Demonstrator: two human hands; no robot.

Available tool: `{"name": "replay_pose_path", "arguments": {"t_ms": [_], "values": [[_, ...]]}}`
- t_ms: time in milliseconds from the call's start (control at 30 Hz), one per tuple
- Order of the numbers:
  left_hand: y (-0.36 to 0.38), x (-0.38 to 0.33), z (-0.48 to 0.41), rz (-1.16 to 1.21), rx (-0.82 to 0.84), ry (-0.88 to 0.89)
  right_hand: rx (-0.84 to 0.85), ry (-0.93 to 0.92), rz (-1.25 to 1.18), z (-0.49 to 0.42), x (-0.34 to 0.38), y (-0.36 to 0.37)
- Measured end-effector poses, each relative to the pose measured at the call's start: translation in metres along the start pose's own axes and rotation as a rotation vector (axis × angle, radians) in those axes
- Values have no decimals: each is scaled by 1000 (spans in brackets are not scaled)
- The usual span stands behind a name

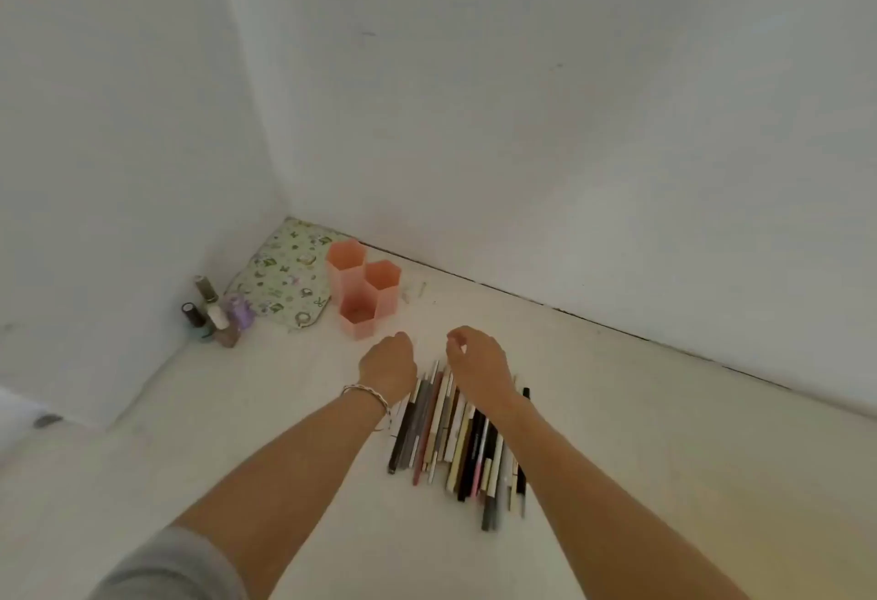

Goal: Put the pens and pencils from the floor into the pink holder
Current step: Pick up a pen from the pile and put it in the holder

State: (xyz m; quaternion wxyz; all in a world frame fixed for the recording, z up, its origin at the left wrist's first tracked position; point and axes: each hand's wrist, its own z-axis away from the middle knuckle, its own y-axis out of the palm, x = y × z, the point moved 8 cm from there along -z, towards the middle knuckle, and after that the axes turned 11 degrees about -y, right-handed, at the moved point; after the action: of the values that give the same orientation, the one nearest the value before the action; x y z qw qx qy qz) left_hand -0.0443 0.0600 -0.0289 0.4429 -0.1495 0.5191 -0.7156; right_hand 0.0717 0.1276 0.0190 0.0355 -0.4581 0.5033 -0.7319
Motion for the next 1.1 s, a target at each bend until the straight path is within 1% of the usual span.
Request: {"name": "replay_pose_path", "arguments": {"t_ms": [133,267,300,367,433,500,567,633,767,867,933,1000,1067,1100], "values": [[5,-2,-4,-33,-28,-34,-20,-3,0,-11,-14,0],[5,-1,-8,-22,-29,-50,-24,-26,-25,-18,-14,8],[-1,-3,-8,25,-26,-39,-29,-28,-28,-20,-14,8],[-23,-7,-8,234,-51,12,-29,-24,-16,-23,-13,8],[-59,-6,-7,477,-129,70,6,-17,31,-27,-10,12],[-99,0,-4,622,-227,123,95,-19,133,-29,-4,22],[-132,8,-4,713,-320,162,190,-24,254,-31,1,37],[-154,17,-4,783,-395,175,248,-23,351,-35,4,51],[-168,29,-8,879,-402,205,300,-25,509,-40,6,79],[-172,37,-11,904,-431,239,313,-40,548,-41,11,95],[-180,44,-16,936,-475,252,309,24,437,-42,13,96],[-191,53,-18,937,-577,257,242,128,123,-45,13,81],[-200,59,-25,907,-653,245,125,216,-251,-57,17,53],[-202,61,-30,896,-664,239,49,230,-383,-63,20,35]]}}
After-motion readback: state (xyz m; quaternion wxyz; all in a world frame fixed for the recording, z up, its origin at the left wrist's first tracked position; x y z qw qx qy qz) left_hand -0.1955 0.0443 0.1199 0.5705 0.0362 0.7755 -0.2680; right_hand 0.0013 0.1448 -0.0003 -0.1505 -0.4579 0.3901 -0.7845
